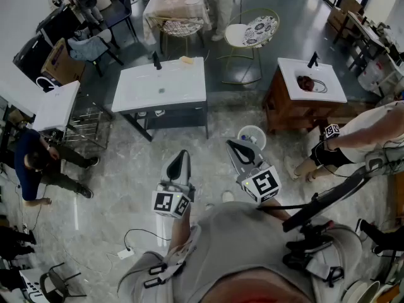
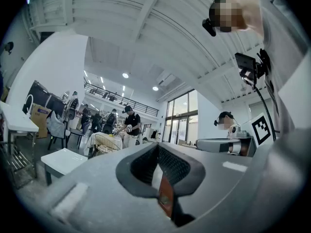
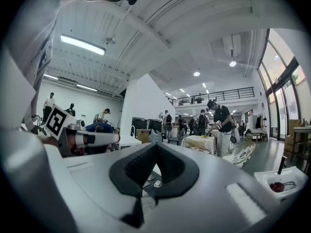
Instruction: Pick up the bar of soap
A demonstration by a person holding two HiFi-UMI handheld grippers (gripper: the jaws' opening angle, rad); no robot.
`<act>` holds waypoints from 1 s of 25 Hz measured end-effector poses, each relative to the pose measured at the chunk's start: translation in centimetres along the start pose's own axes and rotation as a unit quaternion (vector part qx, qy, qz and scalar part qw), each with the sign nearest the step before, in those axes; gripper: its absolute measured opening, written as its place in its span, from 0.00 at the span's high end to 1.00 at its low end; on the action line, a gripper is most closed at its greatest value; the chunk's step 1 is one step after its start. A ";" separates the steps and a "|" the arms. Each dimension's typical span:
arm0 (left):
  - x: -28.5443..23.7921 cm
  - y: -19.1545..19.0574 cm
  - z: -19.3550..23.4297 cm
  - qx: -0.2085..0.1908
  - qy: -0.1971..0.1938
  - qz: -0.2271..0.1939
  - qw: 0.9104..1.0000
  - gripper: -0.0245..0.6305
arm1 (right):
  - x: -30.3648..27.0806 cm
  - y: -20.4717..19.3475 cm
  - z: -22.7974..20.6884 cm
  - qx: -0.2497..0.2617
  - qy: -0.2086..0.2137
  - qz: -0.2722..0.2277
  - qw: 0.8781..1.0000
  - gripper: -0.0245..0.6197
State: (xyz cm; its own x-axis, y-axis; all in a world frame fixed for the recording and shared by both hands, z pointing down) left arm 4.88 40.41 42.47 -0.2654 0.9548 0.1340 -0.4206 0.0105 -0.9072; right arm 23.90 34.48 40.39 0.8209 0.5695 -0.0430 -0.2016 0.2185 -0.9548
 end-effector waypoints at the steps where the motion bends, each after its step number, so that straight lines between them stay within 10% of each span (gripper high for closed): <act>1: -0.1 0.0 0.1 0.000 0.000 0.001 1.000 0.97 | -0.1 0.0 0.0 -0.001 0.001 0.000 1.000 0.96; 25: -3.8 -1.3 -4.4 -0.026 0.072 0.014 0.997 0.97 | -3.4 -6.8 -6.7 -0.063 0.088 0.007 0.994 0.96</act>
State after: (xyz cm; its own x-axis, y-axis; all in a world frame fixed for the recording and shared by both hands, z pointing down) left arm 10.31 38.05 41.40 -0.1481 0.9876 0.0526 -0.3684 -0.0057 -0.9296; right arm 26.10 25.74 45.03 0.9013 0.4221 -0.0977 -0.1550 0.1037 -0.9825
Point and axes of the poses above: the fingertips, and each gripper's own axes: x backward along the fingers, z to its left, y out of its top, the point moved 6 cm from there along x, backward along the fingers, and after that the axes turned 12 degrees about x, right-handed, at the moved point
